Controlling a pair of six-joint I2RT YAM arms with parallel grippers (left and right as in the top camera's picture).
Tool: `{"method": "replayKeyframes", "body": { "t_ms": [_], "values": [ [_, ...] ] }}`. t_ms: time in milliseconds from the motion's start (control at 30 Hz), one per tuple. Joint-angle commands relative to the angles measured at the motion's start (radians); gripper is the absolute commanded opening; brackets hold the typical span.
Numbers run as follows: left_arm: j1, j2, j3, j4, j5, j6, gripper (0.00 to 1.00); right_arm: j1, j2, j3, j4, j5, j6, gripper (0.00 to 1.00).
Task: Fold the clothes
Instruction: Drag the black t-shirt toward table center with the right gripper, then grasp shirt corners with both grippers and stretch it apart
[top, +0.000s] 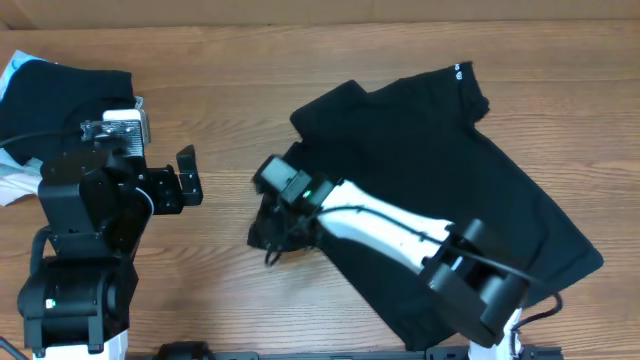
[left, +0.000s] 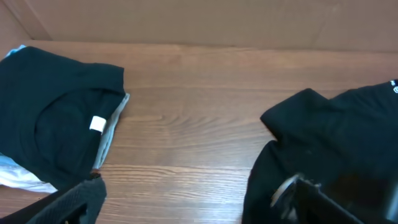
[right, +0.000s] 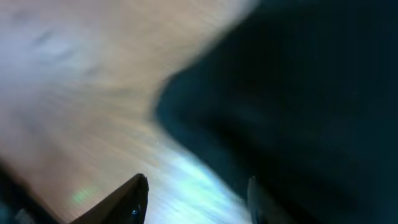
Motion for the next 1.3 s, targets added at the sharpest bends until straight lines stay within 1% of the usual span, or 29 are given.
{"method": "replayKeyframes", "body": {
  "t_ms": [0,33,133,167,200,233,267,333,467,567,633,800,867,933,967,1067,1200,1233,1267],
  "values": [
    [-0.003,0.042,0.023,-0.004,0.088,0.013,0.82,-0.159,-0.117,0.060,-0.055,0.127,0.066,0.55],
    [-0.004,0.065,0.023,-0.004,0.119,0.013,0.72,-0.193,-0.137,0.062,-0.071,0.127,0.070,0.55],
    [-0.023,0.155,0.023,-0.005,0.152,0.021,0.46,-0.314,-0.202,0.062,-0.124,0.126,0.083,0.55],
    [-0.038,0.193,0.023,-0.005,0.152,0.021,0.40,-0.352,-0.221,0.062,-0.139,0.126,0.089,0.55],
    [-0.055,0.230,0.023,-0.005,0.152,0.022,0.30,-0.394,-0.241,0.062,-0.153,0.122,0.088,0.55],
    [-0.108,0.327,0.023,-0.003,0.165,0.063,0.04,-0.470,-0.275,0.062,-0.180,0.111,0.088,0.56],
    [-0.137,0.376,0.023,0.000,0.185,0.099,0.04,-0.502,-0.287,0.062,-0.192,0.108,0.088,0.56],
    [-0.203,0.485,0.023,0.027,0.230,0.168,0.04,-0.568,-0.300,0.062,-0.217,0.108,0.088,0.61],
    [-0.326,0.692,0.023,0.124,0.275,0.299,0.04,-0.674,-0.297,0.061,-0.289,0.100,0.089,0.63],
    [-0.380,0.816,0.023,0.205,0.268,0.359,0.04,-0.732,-0.295,0.061,-0.341,0.100,0.088,0.65],
    [-0.395,0.878,0.023,0.255,0.244,0.359,0.04,-0.763,-0.295,0.060,-0.367,0.101,0.082,0.67],
    [-0.387,1.001,0.023,0.379,0.138,0.239,0.04,-0.815,-0.291,0.048,-0.406,0.105,0.057,0.70],
    [-0.374,1.052,0.023,0.407,0.113,0.217,0.04,-0.826,-0.288,0.035,-0.410,0.104,0.037,0.70],
    [-0.359,1.102,0.023,0.412,0.100,0.194,0.04,-0.826,-0.288,0.008,-0.410,0.124,0.027,0.71],
    [-0.340,1.144,0.023,0.412,0.082,0.165,0.04,-0.826,-0.288,-0.018,-0.409,0.135,0.028,0.71],
    [-0.301,1.190,0.023,0.402,0.060,0.105,0.04,-0.826,-0.287,-0.067,-0.395,0.147,0.028,0.71],
    [-0.208,1.202,0.023,0.329,-0.096,-0.109,0.04,-0.826,-0.287,-0.148,-0.343,0.181,0.045,0.72],
    [-0.178,1.202,0.023,0.300,-0.147,-0.185,0.04,-0.830,-0.287,-0.170,-0.323,0.183,0.055,0.73],
    [-0.146,1.202,0.023,0.273,-0.167,-0.225,0.04,-0.833,-0.287,-0.184,-0.311,0.183,0.066,0.75]
  ]
}}
